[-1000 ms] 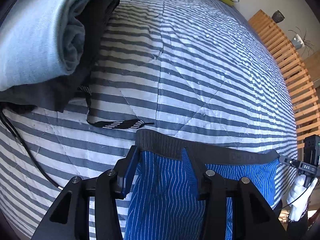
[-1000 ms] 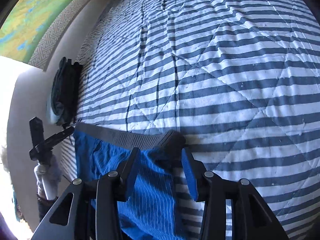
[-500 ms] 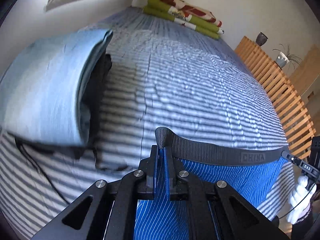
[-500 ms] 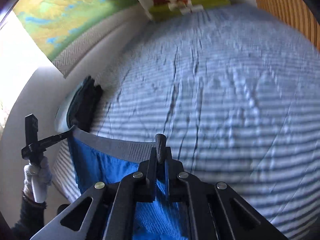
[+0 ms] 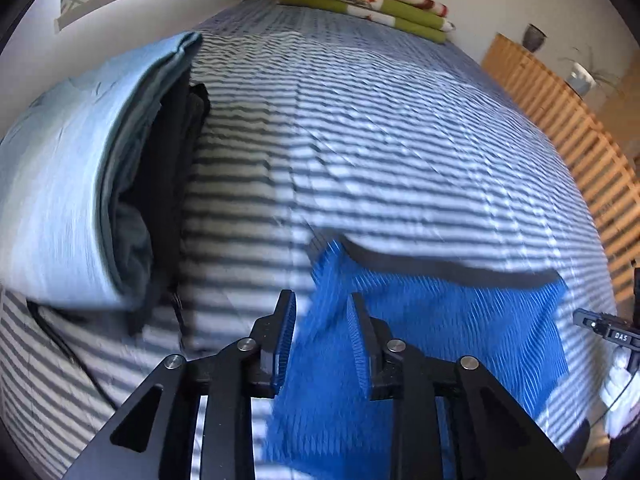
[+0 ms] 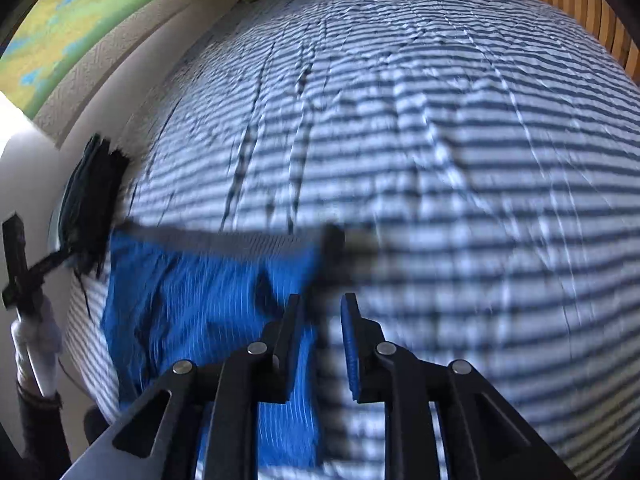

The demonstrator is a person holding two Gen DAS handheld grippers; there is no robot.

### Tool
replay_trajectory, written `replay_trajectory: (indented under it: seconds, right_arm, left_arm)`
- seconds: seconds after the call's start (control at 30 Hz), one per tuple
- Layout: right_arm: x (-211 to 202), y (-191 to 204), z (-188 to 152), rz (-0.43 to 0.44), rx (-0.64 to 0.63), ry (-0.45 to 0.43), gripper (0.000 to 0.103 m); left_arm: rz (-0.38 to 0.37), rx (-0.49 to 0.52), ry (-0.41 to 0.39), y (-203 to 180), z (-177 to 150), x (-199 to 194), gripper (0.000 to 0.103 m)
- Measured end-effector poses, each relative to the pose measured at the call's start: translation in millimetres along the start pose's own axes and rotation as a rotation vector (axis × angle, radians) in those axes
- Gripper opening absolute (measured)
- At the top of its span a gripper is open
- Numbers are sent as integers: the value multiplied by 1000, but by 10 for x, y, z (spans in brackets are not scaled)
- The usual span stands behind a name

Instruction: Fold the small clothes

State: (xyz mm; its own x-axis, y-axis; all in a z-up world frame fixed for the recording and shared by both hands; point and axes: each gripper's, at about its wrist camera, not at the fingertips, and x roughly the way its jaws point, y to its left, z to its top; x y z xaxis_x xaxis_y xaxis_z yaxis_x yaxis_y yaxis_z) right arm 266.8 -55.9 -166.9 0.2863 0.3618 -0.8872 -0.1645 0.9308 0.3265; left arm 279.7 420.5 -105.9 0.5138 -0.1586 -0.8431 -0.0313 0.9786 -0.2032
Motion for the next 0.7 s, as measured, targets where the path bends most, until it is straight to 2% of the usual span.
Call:
replay_trajectory:
  seconds: [0.03,0.1,0.17,0.2,0.3,0.4,0.47,0.5,0.57,0.67,0.7]
  right_arm:
    - [-77,39,-139,-46,-25,-14,28]
    - [-182,93,-355,-110,-52,-56,30]
    - [-190,134,-491,-74,-73,-31,31]
    - [-151,234,-547,-83,-94,-22,31]
    - [-9,436,-586,-179,-168,-22,30]
    - [133,456,-580,-194,-151,15,30]
    - [152,474,-584,-195,-148,17,19]
    - [170,490,-587,-204,-150,26,16]
    - [145,496,-600,-211,-140,35,7]
    - [122,478,-628,-208,-116,28,4]
    - [78,454,-664,-191,-94,23,3]
  left_arm:
    - [-15,11,7,-56,-105,-46,30]
    - [-45,15,22,-146,-360,-154,31]
    - [-115,6,59,-230,-635,-178,31]
    - [-134,1,77,-264,-754,-171,31]
    - [-215,4,143,-436,-1109,-121,31]
    - [-274,51,177,-688,-1363,-125,32]
    - [-323,92,186,-864,-1468,-141,40]
    - [-329,109,183,-932,-1499,-136,47]
    - [-328,150,188,-1077,-1556,-115,49]
    - [-284,226,206,-1270,-1598,-21,43]
    - [-273,233,216,-1295,-1619,6,27]
